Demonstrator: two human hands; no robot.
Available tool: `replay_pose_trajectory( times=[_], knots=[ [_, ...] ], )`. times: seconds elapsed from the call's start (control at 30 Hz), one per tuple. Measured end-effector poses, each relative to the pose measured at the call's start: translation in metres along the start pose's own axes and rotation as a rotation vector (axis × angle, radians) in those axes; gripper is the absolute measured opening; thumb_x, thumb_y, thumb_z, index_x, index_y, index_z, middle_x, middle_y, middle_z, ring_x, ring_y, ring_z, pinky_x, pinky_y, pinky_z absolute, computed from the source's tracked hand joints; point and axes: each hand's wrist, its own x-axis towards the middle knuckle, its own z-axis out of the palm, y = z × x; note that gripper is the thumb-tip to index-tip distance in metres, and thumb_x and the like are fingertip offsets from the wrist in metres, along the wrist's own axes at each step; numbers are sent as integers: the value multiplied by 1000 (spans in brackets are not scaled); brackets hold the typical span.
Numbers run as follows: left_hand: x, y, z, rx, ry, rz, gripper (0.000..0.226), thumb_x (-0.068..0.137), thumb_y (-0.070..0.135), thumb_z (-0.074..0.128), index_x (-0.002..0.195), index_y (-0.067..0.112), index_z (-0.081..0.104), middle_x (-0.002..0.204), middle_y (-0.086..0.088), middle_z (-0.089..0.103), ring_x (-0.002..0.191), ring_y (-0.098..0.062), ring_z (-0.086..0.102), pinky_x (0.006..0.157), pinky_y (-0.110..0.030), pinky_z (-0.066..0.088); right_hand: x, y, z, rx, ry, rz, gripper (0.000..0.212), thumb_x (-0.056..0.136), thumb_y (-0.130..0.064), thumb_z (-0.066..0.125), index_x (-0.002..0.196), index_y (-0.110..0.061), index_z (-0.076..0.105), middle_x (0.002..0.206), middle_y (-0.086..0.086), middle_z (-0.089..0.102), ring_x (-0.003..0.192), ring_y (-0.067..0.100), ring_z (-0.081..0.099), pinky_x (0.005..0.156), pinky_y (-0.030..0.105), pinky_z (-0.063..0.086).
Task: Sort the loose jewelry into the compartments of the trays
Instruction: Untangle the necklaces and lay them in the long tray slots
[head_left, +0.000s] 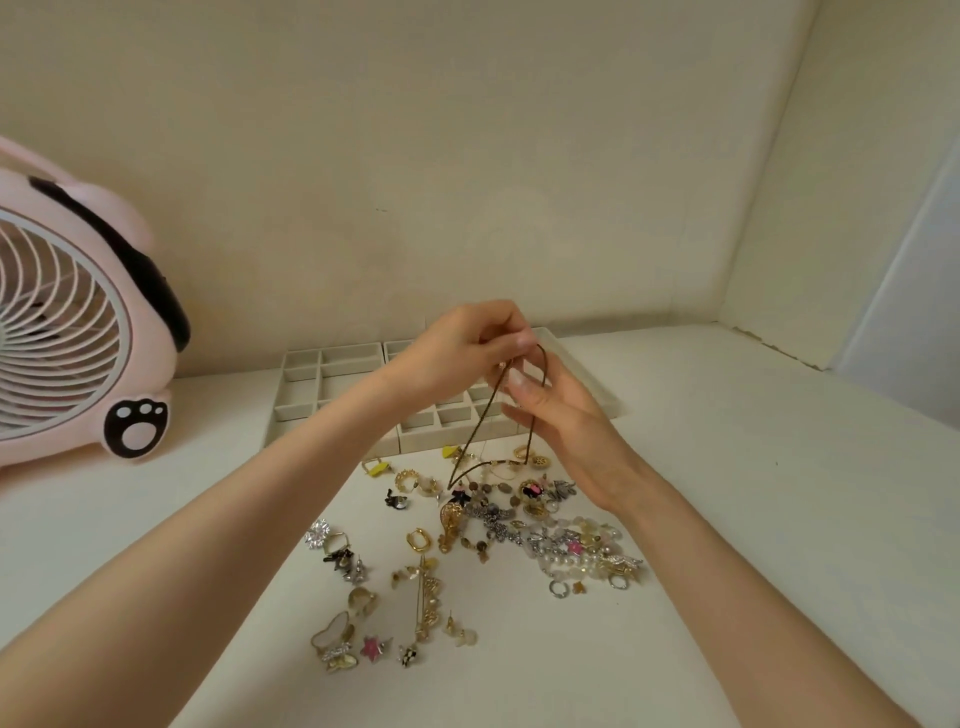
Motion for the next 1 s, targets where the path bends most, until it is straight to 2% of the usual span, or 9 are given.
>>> replay_pose_trajectory(
  times=[0.07, 0.13, 0.23, 0.33, 0.43, 0.57, 0.67, 0.83, 1.0],
  knots=[
    [7, 4, 1, 33, 13, 27, 15, 94, 16, 52, 80, 16, 56, 66, 2, 59, 63, -13, 54, 58, -22, 44, -1, -2, 4, -1, -65, 15, 45, 90, -34, 54, 133, -22, 43, 113, -9, 68, 118, 15, 57, 106, 38, 38],
    [14, 6, -1, 60, 34, 46, 14, 95, 16, 51, 81, 15, 56, 62, 0, 52, 57, -10, 47, 54, -19, 39, -2, -3, 5, 45, -50, 36, 45, 87, -30, 54, 129, -13, 48, 90, -1, 71, 104, 22, 64, 102, 38, 43],
    [24, 7, -8, 37, 99, 46, 12, 95, 13, 50, 87, 8, 57, 58, 1, 46, 50, -4, 40, 50, -17, 33, -2, -4, 1, 108, 15, 35, 35, 89, -20, 53, 121, -7, 57, 67, 0, 58, 75, 19, 61, 89, 35, 53],
    [33, 5, -21, -31, 180, 3, 15, 94, 14, 52, 90, 4, 62, 59, 0, 45, 49, -4, 39, 48, -16, 33, -1, -4, -4, 103, 64, 27, 28, 93, -15, 51, 117, -6, 62, 69, 3, 50, 62, 13, 55, 78, 33, 57],
    [42, -1, -37, -141, 213, -76, 13, 91, 14, 57, 93, 5, 66, 65, 2, 51, 52, -3, 43, 53, -14, 39, -1, -6, -10, 90, 118, 42, 27, 94, -9, 50, 118, -4, 62, 75, 3, 56, 53, 9, 53, 66, 27, 55],
    [55, -14, -50, -277, 236, -141, 9, 88, 5, 59, 91, 11, 65, 77, -1, 59, 63, -4, 55, 63, -14, 48, -2, -8, -21, 136, 193, 67, 21, 91, -3, 54, 107, -6, 67, 70, 4, 61, 54, 11, 55, 65, 26, 56],
    [62, -22, -52, -303, 282, -179, 13, 87, 0, 58, 88, 11, 63, 78, -4, 59, 60, -2, 59, 62, -13, 51, -1, -6, -32, 137, 301, 142, 23, 85, 1, 62, 107, -2, 67, 70, 7, 66, 58, 15, 61, 62, 27, 56],
    [70, -33, -45, -89, 328, -248, 4, 88, 14, 63, 87, 11, 64, 73, 1, 62, 56, -1, 54, 50, -9, 43, 0, 3, -43, 62, 460, 232, 20, 80, 9, 66, 100, 5, 68, 75, 11, 67, 64, 17, 64, 54, 23, 56],
    [74, -42, -41, -9, 347, -232, 10, 90, 15, 59, 95, 9, 66, 74, 8, 62, 62, -2, 55, 48, -5, 41, 3, 12, -51, -44, 554, 279, 13, 77, 4, 72, 89, -3, 71, 75, 12, 65, 67, 19, 64, 58, 30, 59]
  ],
)
